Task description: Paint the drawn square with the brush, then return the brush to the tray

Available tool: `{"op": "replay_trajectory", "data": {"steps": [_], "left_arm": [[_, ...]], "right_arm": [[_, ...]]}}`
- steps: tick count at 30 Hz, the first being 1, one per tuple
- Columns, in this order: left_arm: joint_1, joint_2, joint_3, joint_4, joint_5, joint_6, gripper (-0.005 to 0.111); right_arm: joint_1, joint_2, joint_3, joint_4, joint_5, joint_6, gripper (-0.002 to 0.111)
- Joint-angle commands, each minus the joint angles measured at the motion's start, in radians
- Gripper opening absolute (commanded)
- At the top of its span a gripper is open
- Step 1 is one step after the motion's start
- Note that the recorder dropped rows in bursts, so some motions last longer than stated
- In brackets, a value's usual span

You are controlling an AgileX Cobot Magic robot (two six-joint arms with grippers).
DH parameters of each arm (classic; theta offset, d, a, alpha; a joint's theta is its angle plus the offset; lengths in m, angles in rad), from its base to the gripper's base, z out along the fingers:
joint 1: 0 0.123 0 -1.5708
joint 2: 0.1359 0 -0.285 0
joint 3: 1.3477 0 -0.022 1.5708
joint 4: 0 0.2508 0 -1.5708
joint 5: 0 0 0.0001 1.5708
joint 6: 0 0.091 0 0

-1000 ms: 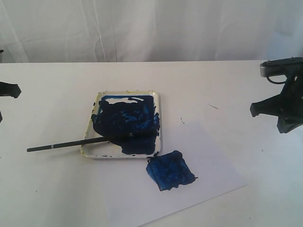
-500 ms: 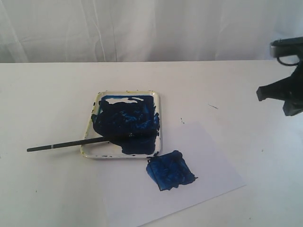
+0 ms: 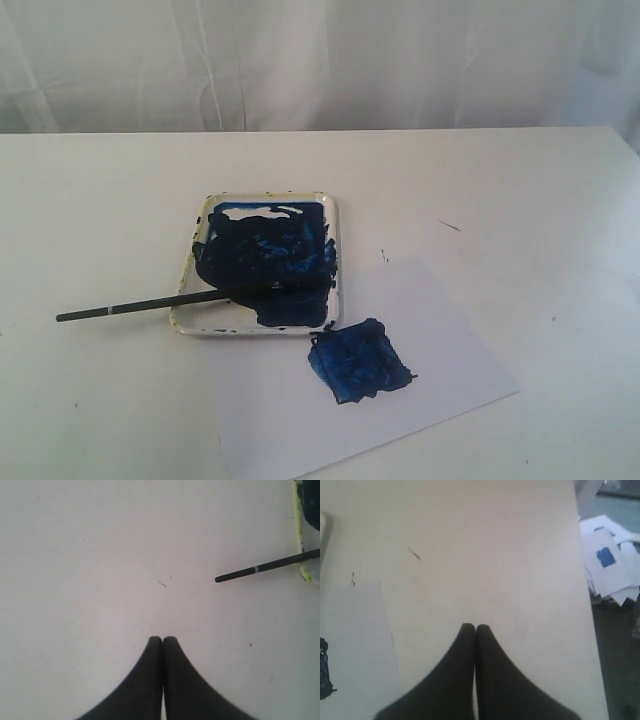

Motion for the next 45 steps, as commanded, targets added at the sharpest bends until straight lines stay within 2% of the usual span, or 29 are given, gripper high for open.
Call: {"op": "replay_trajectory", "data": {"steps": [1, 10, 22, 30, 35, 40, 45], "left_arm": [[0.004, -0.15, 0.044, 0.003, 0.003, -0.012, 0.0], [0.004, -0.5, 0.123, -0.006, -0.016, -0.022, 0.0], [0.004, -0.872, 0.282, -0.013, -0.006, -0.024, 0.0], [0.002, -1.029, 0.386, -0.011, -0.109, -0.061, 0.0], [0.002, -1.029, 0.473, -0.008, -0.181, -0.087, 0.0], [0.002, -1.029, 0.609, -0.008, -0.364, -0.107, 0.0], [0.002, -1.029, 0.746, -0.002, -0.491, -0.106, 0.0]], "right_arm": [[-0.001, -0.179, -0.002, 0.003, 0.05, -0.01, 0.0], [-0.001, -0.54, -0.002, -0.001, 0.237, -0.01, 0.0], [-0.001, -0.988, 0.013, -0.003, 0.328, -0.01, 0.0], [-0.001, -1.025, 0.103, -0.021, 0.331, -0.099, 0.0], [-0.001, -1.025, 0.218, -0.021, 0.181, -0.099, 0.0], [-0.001, -1.025, 0.362, -0.018, 0.001, -0.093, 0.0], [-0.001, -1.025, 0.522, -0.021, -0.217, -0.093, 0.0]]}}
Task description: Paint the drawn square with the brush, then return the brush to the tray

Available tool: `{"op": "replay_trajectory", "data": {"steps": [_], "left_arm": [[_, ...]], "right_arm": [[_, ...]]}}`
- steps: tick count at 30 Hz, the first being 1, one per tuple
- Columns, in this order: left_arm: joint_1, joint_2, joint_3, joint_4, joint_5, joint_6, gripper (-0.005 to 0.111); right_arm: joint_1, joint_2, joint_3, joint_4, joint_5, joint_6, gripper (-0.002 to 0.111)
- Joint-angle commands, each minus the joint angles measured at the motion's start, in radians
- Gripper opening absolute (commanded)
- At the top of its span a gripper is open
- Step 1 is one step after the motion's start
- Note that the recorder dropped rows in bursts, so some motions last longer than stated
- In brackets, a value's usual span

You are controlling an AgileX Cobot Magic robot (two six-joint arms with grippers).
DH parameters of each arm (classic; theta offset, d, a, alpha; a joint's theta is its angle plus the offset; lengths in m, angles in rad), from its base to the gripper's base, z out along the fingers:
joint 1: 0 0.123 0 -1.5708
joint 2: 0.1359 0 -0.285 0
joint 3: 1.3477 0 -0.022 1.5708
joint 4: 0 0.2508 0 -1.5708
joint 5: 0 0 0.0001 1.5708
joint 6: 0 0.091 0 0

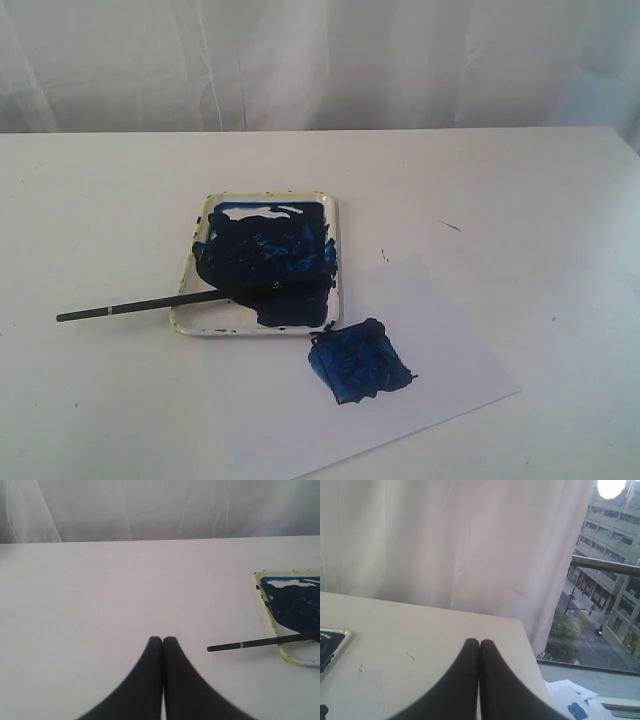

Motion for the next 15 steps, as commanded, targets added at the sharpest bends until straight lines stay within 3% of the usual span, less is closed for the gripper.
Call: {"op": "replay_trajectory", "data": {"steps": [1, 7, 15], "left_arm": [[0.002, -0.006, 0.119, 0.0, -0.167, -0.014, 0.0], [0.002, -0.006, 0.267, 0.002, -0.374, -0.012, 0.0], [0.002, -0.006, 0.417, 0.002, -0.553, -0.004, 0.0]], "right_arm": [[-0.001, -0.001, 0.148, -0.01, -0.232, -0.005, 0.0], [-0.001, -0.001, 0.358, -0.01, -0.505, -0.005, 0.0], [-0.001, -0.001, 0.561, 0.016, -0.684, 0.124, 0.0]]}}
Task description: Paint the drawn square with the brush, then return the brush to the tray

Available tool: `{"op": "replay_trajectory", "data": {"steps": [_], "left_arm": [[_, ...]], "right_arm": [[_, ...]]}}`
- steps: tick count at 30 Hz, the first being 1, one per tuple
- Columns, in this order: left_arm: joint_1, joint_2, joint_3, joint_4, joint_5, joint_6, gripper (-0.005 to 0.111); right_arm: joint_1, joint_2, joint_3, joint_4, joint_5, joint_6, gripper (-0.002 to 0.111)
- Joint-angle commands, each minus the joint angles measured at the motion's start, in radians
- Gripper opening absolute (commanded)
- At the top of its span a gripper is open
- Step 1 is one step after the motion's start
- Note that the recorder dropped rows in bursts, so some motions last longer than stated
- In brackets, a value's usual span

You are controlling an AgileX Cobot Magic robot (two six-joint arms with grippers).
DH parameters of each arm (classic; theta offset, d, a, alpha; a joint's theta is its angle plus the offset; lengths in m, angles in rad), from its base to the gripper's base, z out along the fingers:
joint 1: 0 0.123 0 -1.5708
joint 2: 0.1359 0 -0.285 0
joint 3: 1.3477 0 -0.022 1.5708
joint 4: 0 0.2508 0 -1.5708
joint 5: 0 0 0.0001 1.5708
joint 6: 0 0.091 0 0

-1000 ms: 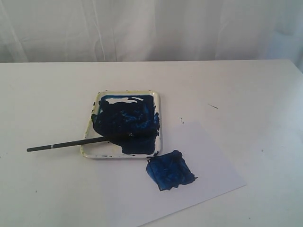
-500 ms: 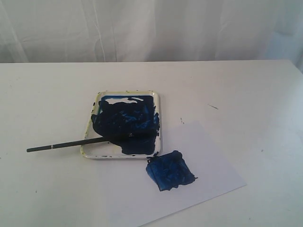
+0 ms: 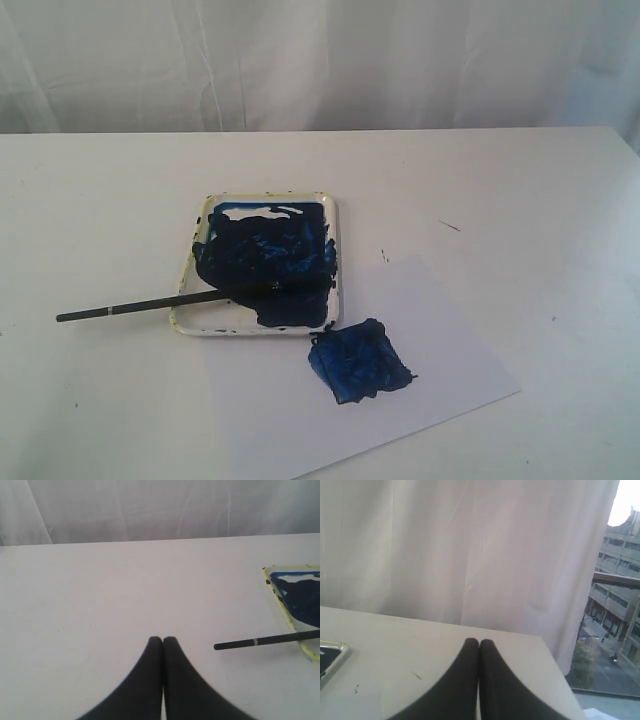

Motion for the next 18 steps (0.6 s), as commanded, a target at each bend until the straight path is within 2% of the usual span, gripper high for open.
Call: {"op": "replay_trajectory", "data": {"steps": [1, 4, 6, 18], "left_arm": [[0.002, -0.005, 0.047, 0.003, -0.058, 0.009, 0.0], [0.002, -0.005, 0.047, 0.006, -0.035, 0.014, 0.0], [0.002, -0.005, 0.047, 0.006, -0.012, 0.018, 0.0], [0.002, -0.005, 0.047, 0.002, 0.002, 0.014, 0.0]], "right_arm": [[-0.001, -0.004, 0.136, 0.008, -0.149, 0.075, 0.0], [-0.001, -0.004, 0.238, 0.008, -0.193, 0.075, 0.0], [-0.001, -0.004, 0.238, 0.004, -0.078, 0.075, 0.0], [-0.001, -0.004, 0.238, 0.009, -0.037, 0.137, 0.0]]}}
